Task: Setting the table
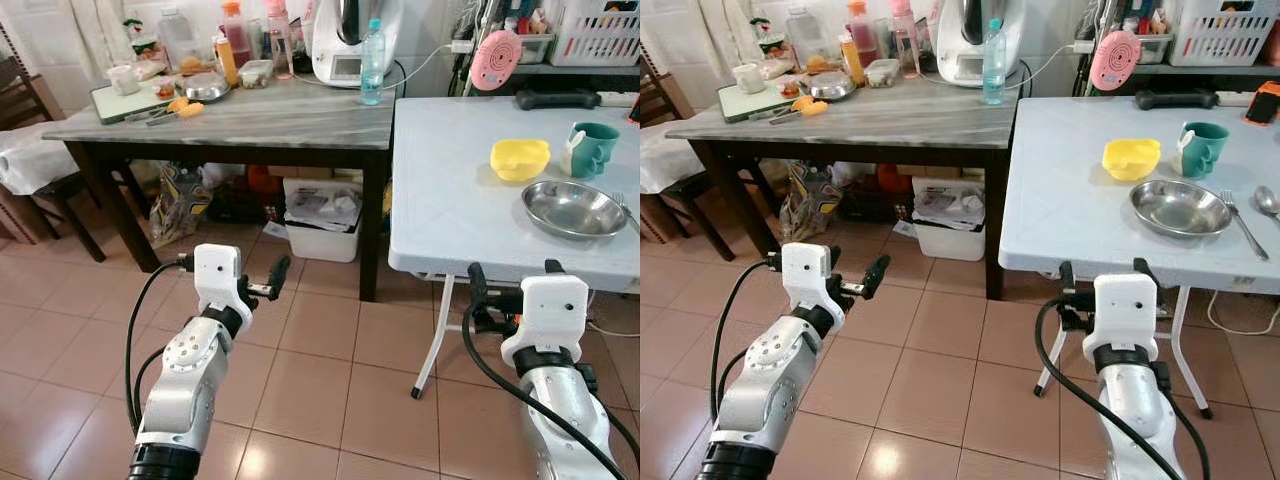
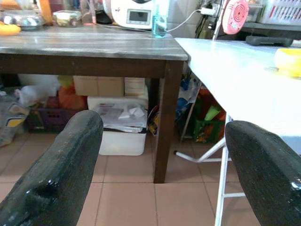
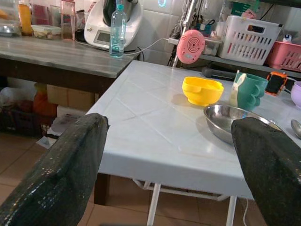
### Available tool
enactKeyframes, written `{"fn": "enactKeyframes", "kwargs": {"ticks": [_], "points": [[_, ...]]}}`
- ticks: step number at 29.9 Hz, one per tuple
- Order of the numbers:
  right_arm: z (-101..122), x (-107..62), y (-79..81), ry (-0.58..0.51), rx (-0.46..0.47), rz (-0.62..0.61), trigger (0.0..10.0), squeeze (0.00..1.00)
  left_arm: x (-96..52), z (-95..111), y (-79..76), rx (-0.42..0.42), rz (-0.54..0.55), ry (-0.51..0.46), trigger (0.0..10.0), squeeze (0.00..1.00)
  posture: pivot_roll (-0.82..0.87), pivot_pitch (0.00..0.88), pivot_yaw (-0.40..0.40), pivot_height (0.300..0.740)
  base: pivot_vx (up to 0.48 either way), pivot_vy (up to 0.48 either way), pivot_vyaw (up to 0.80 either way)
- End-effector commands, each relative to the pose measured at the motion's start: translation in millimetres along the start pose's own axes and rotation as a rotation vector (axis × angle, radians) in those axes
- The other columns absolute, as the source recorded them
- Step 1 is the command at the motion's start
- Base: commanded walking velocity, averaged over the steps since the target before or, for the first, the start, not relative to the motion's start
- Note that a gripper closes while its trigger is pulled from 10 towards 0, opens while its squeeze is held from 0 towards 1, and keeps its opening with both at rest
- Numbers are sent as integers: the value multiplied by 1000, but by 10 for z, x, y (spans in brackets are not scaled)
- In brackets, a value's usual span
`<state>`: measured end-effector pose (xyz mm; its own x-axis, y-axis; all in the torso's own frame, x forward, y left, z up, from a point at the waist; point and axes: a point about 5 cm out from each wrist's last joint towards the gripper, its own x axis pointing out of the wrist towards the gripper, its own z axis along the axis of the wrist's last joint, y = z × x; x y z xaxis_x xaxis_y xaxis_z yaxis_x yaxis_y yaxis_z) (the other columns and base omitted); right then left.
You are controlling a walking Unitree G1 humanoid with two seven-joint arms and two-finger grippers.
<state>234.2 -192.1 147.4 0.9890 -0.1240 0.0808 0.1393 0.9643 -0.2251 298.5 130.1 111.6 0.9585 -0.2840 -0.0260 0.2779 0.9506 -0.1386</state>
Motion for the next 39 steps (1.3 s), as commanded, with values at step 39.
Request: {"fn": "enactKeyframes", "kwargs": {"ticks": [39], "points": [[-14, 65, 7, 11, -4, -6, 10000, 0, -104, -135, 60, 34, 29, 53, 10000, 0, -64, 0, 72, 740, 236, 0, 0]]}}
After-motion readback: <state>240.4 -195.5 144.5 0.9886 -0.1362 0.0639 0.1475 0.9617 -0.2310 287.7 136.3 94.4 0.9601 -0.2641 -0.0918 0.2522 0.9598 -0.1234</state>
